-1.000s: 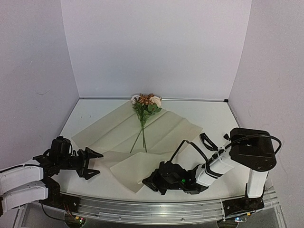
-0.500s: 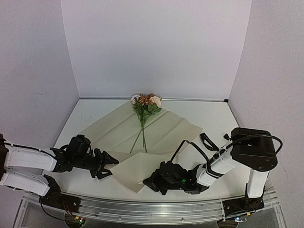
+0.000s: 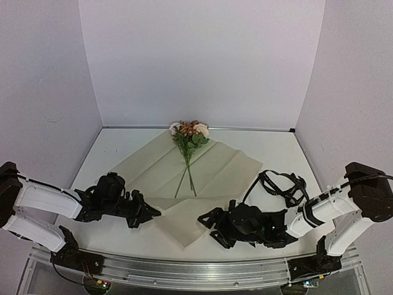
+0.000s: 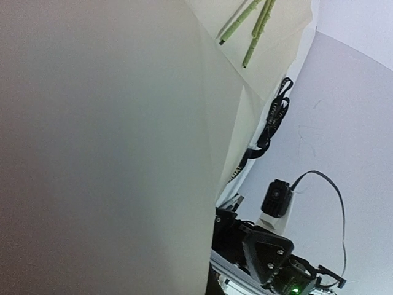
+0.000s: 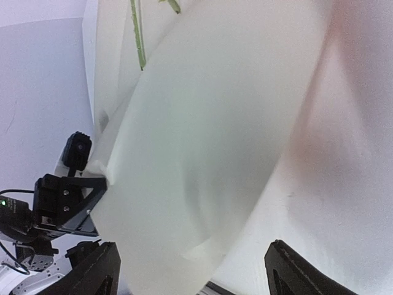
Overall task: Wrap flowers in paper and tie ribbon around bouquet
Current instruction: Pass from the right arm to the left, then pass from the left arm to the right
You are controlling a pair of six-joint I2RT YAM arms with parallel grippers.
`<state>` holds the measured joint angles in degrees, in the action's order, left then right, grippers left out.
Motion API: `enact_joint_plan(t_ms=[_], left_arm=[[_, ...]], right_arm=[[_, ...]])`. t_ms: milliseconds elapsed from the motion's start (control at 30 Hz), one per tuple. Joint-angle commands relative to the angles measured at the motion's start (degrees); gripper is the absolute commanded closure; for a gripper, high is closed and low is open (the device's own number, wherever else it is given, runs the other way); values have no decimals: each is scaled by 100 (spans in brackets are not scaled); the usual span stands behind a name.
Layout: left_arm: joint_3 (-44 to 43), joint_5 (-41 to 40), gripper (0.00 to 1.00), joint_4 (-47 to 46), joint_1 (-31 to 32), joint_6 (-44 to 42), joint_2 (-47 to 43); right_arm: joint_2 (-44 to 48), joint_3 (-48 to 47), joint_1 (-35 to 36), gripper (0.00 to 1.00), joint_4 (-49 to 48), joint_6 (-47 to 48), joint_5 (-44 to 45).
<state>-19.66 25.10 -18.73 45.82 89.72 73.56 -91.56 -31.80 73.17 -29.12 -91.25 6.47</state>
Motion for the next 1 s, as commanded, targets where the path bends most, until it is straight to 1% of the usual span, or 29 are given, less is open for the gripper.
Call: enact_joint_plan(t_ms=[0,133,167,267,333,433,500,567,633,667,700,733,767,800,867,967], left_arm=[[-43,237,100,-838,24,503,-72],[-76,291,100,-785,23,501,-147],[-74,299,100,-746,23,494,-176],[-22,306,100,-617,24,452,-269],[59,320,100,-650,23,470,-284],[195,350,100,-809,23,526,-277],[233,352,100,-844,23,520,-292],[273,364,100,-863,23,512,-306],[296,399,99,-790,23,458,-321],[305,420,94,-684,23,401,-351],[314,438,85,-553,24,336,-397],[301,432,75,-226,21,208,-498],[288,412,63,84,23,64,-632],[246,393,57,445,23,-122,-789],[91,374,42,1197,23,-518,-1149],[-283,321,39,2502,16,-1276,-1514]], right_arm=[[196,245,203,15,238,-242,440],[107,200,240,16,58,-210,584],[89,165,231,18,2,-176,634],[69,-13,199,32,-17,-43,679],[53,-127,176,38,-21,17,665],[-75,-362,131,46,-22,36,548],[-171,-479,121,49,-19,28,479],[-250,-559,119,53,-20,-3,434],[-260,-555,114,64,-16,-35,442],[-258,-535,114,72,-10,-66,445],[-257,-514,112,82,0,-103,443],[-248,-482,117,93,28,-135,433],[-242,-457,114,98,69,-189,420],[-239,-435,113,100,109,-235,397],[-227,-381,123,100,157,-320,347],[-177,-361,119,100,198,-458,268]])
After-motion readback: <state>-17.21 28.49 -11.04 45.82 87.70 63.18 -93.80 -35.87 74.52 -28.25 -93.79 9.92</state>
